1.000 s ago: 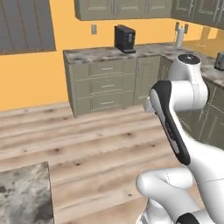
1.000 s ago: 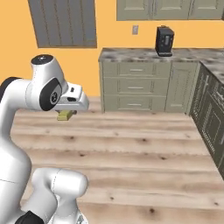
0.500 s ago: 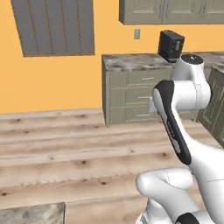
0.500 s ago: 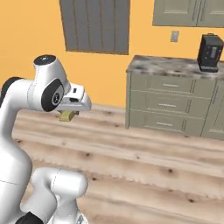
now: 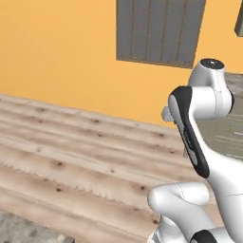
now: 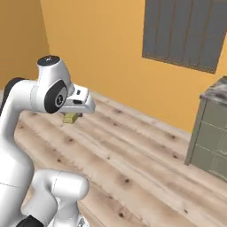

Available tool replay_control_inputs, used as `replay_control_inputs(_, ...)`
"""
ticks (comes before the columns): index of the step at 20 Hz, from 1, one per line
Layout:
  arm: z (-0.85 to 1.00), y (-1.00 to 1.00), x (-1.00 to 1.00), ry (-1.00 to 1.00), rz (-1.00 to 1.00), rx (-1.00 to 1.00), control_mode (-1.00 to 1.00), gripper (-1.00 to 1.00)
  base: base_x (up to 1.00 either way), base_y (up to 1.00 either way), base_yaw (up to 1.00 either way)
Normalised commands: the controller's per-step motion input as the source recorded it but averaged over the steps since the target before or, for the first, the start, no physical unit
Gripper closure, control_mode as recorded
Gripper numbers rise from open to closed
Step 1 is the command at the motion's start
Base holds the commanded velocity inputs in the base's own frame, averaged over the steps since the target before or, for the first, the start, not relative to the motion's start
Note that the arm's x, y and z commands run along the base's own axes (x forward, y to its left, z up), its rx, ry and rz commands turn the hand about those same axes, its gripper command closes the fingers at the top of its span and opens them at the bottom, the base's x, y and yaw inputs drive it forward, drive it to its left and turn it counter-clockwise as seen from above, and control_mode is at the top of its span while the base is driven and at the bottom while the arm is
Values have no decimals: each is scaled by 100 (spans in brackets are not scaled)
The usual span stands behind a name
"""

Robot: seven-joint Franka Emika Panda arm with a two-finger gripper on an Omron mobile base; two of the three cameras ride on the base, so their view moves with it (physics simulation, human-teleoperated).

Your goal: Retrieve the butter from the fridge and place it on a plate on the dining table. Then retrieve the butter knife by the fridge and place it near the plate.

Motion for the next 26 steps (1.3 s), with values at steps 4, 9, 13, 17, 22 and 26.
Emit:
replay_control_inputs(4,0,0,0,0,0,0,100,100,34,-37,83)
replay_control_inputs(9,0,0,0,0,0,0,100,100,18,-58,77)
replay_control_inputs(13,0,0,0,0,0,0,100,100,0,-86,70)
replay_control_inputs(17,0,0,0,0,0,0,100,100,0,-100,59)
replay_control_inputs(22,0,0,0,0,0,0,100,100,9,-94,60)
replay_control_inputs(26,0,0,0,0,0,0,100,100,59,-42,50)
